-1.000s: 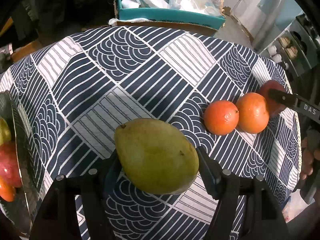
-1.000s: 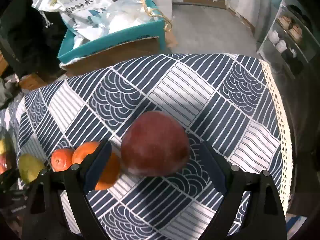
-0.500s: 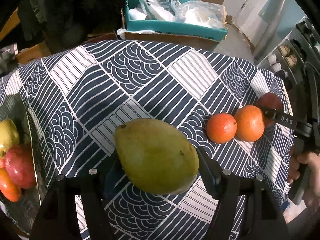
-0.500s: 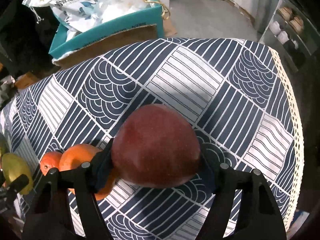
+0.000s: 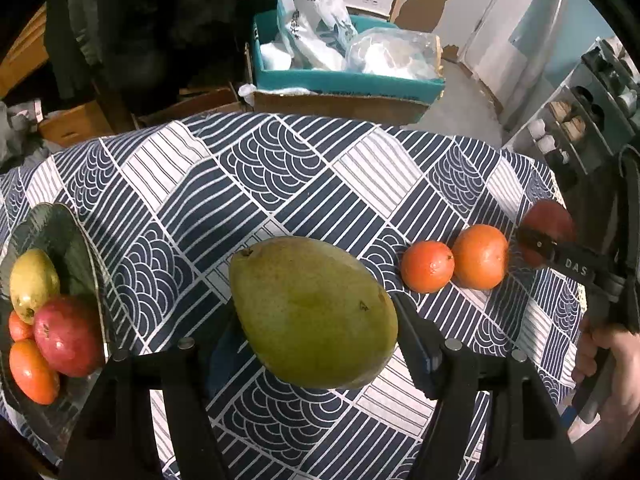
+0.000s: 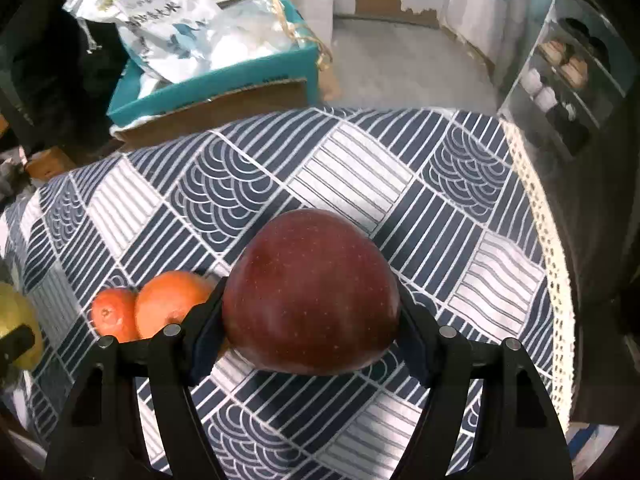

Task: Organize fruits
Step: 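Lift and carry the red apple with the right tool while the left tool carries the mango toward the bowl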

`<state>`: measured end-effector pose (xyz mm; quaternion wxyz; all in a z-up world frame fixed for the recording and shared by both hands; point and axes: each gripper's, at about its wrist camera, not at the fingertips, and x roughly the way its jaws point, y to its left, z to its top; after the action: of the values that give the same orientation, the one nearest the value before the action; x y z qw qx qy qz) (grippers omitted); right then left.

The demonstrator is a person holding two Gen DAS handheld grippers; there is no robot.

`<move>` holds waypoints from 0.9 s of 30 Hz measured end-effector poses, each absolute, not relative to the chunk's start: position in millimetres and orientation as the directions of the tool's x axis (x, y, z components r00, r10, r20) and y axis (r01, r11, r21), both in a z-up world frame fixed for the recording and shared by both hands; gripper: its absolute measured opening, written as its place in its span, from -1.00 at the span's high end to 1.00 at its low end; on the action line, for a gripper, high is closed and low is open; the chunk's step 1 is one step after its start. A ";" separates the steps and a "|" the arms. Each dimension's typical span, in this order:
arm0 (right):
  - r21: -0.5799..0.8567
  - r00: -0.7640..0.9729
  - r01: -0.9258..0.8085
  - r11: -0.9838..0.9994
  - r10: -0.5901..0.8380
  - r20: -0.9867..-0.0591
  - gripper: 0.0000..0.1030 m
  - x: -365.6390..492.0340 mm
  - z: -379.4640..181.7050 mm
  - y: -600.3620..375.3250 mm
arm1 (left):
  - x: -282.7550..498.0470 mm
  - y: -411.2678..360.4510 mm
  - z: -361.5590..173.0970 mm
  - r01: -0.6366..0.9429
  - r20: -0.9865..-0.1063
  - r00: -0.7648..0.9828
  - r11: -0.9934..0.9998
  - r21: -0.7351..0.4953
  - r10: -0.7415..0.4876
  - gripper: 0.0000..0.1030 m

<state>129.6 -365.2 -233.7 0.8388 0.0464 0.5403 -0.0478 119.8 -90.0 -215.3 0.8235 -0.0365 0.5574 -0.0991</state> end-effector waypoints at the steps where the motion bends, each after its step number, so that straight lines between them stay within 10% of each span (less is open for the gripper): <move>1: 0.026 0.418 0.125 0.992 -0.029 -0.908 -0.44 127.3 -230.3 -363.9 | 118.6 -89.4 -212.1 0.124 -0.908 0.365 0.978 -0.170 -0.205 -0.41; 27: 0.049 0.587 -0.066 0.997 0.078 -0.806 -0.44 81.7 -123.9 -283.9 | 77.2 -48.4 -137.8 0.130 -0.836 0.504 0.976 -0.172 -0.215 -0.41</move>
<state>81.7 -283.9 -123.9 0.8907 0.0068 0.4528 0.0406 77.2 -48.4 -137.8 0.8662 -0.0435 0.4878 -0.0994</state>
